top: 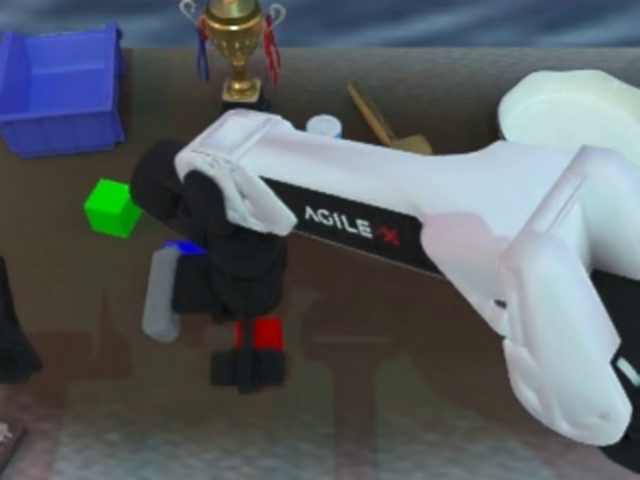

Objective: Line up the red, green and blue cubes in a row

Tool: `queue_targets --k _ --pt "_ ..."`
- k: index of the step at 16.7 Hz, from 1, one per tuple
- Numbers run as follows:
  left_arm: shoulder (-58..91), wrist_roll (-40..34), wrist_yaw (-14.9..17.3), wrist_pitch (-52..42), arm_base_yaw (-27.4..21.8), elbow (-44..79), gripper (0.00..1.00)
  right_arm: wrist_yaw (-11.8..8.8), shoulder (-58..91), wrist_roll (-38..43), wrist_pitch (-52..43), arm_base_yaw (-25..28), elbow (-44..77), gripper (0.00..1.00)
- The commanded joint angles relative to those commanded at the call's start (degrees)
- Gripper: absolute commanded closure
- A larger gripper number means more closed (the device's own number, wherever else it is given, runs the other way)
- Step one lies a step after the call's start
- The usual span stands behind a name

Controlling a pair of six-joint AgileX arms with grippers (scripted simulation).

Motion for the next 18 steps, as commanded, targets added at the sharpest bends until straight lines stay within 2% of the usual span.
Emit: queue_targets --k 9,15,18 --pt "0.0 0.0 0.0 0.0 0.0 0.0 0.0 0.02 0.14 -0.09 -1.0 -0.04 1.0 0.0" --pt "0.0 0.0 0.0 0.0 0.0 0.0 0.0 -0.01 0.43 -0.19 -13.67 0.21 13.9 0.0" --pt "0.0 0.0 0.0 0.0 0.0 0.0 0.0 0.0 0.24 -0.19 -16.11 0.22 16.34 0.0"
